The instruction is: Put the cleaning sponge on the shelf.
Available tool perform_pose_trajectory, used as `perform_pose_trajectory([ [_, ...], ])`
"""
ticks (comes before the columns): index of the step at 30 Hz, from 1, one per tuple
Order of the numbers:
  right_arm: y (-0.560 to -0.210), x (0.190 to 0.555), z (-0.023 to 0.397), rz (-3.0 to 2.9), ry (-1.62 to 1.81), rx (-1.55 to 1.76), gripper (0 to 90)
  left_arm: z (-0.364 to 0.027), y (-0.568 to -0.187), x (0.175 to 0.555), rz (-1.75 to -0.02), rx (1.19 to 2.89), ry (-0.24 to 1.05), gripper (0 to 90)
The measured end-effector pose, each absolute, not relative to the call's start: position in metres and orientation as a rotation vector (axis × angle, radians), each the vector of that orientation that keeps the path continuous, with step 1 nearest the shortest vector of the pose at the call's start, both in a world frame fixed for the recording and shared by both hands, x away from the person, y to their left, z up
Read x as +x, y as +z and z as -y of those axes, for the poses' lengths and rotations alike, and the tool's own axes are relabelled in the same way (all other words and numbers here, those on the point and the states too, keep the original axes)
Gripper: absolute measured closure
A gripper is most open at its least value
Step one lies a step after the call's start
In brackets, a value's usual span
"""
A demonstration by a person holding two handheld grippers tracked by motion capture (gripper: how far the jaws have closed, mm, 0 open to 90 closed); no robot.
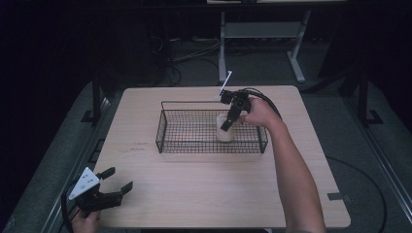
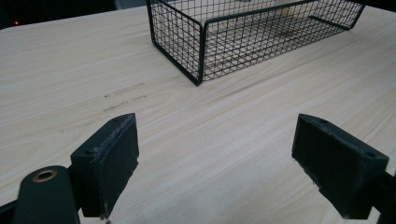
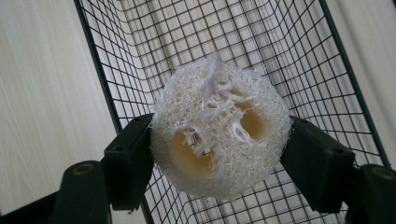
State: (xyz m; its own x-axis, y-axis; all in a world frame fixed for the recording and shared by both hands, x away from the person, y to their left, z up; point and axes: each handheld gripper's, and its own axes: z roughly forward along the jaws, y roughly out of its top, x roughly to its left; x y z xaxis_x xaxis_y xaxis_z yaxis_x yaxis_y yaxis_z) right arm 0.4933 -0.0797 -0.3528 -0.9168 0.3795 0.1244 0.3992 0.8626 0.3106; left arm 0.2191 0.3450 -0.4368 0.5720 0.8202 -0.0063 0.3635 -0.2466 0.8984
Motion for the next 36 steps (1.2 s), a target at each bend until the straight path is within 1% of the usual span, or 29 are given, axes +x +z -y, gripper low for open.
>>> perform_pose_trajectory([
  [25, -0.378, 0.497, 0.083, 2.944, -0.543, -0.655, 28.1, -0.343, -0.437, 0.222, -0.966, 1.841, 0.593, 13.9],
  [36, -0.39, 0.493, 0.081, 2.942, -0.565, -0.675, 27.9, -0.342, -0.437, 0.22, -0.955, 1.848, 0.589, 14.0],
])
